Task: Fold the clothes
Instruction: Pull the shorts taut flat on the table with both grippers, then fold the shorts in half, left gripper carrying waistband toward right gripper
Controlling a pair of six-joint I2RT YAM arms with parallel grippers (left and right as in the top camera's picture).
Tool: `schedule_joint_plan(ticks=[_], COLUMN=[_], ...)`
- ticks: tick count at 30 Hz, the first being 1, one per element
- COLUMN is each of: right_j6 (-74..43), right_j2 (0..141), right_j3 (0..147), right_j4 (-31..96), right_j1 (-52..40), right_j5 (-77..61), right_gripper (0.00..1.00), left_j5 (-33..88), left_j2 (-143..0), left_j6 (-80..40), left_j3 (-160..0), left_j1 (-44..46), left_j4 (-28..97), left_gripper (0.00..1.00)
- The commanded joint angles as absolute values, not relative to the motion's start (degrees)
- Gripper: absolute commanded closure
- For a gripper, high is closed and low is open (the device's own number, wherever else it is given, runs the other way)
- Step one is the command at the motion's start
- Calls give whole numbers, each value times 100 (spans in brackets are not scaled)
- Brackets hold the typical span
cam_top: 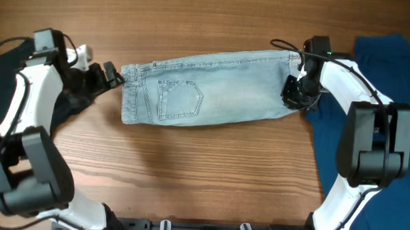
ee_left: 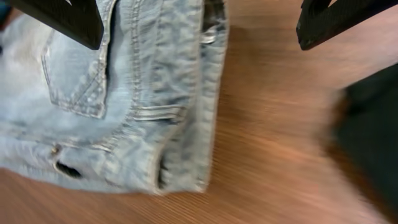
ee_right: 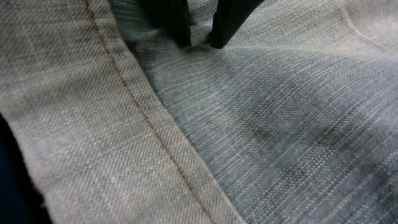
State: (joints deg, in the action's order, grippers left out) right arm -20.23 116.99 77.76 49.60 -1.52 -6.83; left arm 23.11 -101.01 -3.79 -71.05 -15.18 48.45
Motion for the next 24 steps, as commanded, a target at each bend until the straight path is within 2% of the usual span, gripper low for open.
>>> schedule_joint_plan(ticks=[1, 4, 7, 9, 14, 18, 19, 20, 24], right_j6=[-1791, -1363, -1044, -1011, -1063, -1247, -1245, -1363, -1413], right_j2=[12095, 11745, 11137, 11100, 11124, 11144, 11177, 11268, 11491], right_j3=[7553, 7747, 7773, 7762, 7454, 7177, 7153, 7153, 7153], right_j4=[4890, 5063, 5004, 4995, 4668, 4379, 4394, 4399, 4418], right_j1=[-67, -69, -82, -183, -895, -1286, -1343, -1433, -1597], right_j5=[45, -340, -1852, -2425, -2508, -2768, -2836, -2834, -2939], right_gripper=[81, 75, 69, 69, 69, 69, 68, 67, 67], left_j5=[2832, 2821, 2803, 2808, 3070, 3065, 3068, 3068, 3065], left_j2=[-10689, -11122, -11515, -11754, -12147, -12151, -12151, -12151, -12149], left_j6=[226, 429, 429, 427, 427, 403, 381, 379, 255], left_j3=[-7137, -7137, -7135, -7135, -7135, -7135, -7135, -7135, -7137], left_j1=[-1236, -1096, -1098, -1090, -788, -517, -475, -399, -283], left_j4=[4772, 4770, 4757, 4694, 4602, 4587, 4587, 4587, 4574], left_gripper=[0, 0, 2, 6, 16, 34, 41, 55, 96])
